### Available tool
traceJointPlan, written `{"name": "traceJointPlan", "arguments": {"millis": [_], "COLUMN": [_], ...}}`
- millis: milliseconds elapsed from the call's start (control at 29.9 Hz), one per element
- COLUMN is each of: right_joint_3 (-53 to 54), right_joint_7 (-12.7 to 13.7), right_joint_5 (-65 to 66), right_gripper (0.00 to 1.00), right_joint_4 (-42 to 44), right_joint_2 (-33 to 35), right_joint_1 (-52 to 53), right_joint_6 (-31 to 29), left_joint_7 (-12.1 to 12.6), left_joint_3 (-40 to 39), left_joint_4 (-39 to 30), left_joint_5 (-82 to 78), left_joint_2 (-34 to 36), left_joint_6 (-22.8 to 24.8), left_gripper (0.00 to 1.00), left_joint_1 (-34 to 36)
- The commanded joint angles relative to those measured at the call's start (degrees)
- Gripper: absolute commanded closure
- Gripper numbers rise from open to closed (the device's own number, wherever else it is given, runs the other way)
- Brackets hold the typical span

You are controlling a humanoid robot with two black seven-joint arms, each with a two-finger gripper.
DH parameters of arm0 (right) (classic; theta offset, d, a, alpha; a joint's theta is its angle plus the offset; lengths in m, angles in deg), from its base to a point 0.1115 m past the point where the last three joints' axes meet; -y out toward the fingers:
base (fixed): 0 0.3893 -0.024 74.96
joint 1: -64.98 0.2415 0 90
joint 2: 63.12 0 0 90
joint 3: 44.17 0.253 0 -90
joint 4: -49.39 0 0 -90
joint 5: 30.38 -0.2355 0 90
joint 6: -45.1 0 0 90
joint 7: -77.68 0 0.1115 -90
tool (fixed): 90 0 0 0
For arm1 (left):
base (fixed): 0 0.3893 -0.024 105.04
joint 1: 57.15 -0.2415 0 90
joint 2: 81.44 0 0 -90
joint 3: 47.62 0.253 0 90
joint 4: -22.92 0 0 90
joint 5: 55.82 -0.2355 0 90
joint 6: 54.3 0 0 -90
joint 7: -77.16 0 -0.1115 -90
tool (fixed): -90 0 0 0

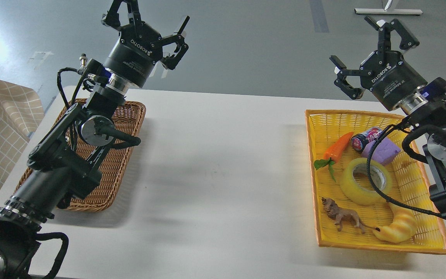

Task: Place and transfer tape with both arms
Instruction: 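Move the right gripper down toward the yellow tape roll in the yellow basket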

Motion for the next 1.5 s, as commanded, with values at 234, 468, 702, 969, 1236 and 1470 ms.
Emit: {"name": "traceJointPlan", "arguments": {"millis": [234, 468, 702, 969, 1236, 1470], "right_joint_3": [-3.9, -10.2, -21.0, -24.6, -24.8, -25.1], "right_joint_7": [0.0, 0.0, 0.0, -0.1, 0.5, 3.5], "right_joint_5": [10.9, 19.1, 19.6, 22.2, 40.2, 51.0], "right_gripper": [0.00, 0.00, 0.00, 0.00, 0.00, 0.00], "right_joint_4": [-0.1, -0.6, -1.9, -4.0, -9.2, -15.1], "right_joint_2": [5.2, 7.7, 13.1, 17.8, 20.6, 24.4], "right_joint_1": [2.3, 5.4, 8.6, 9.8, 9.8, 8.7], "right_joint_6": [0.0, 0.0, 0.0, 0.0, 0.0, 0.0], "left_joint_7": [0.0, 0.0, 0.0, 0.0, 0.0, 0.0], "left_joint_3": [-0.1, -0.2, -0.2, -0.2, -0.1, -0.2], "left_joint_4": [0.0, 0.0, 0.0, -0.1, -0.1, -0.1], "left_joint_5": [0.0, 0.0, 0.0, 0.0, 0.0, 0.0], "left_joint_2": [-0.2, 0.0, 0.0, 0.1, 0.0, 0.0], "left_joint_6": [0.0, 0.0, 0.0, 0.0, 0.0, 0.0], "left_gripper": [0.02, 0.02, 0.02, 0.02, 0.02, 0.02], "left_joint_1": [0.0, 0.0, -0.1, -0.1, -0.1, -0.1]}}
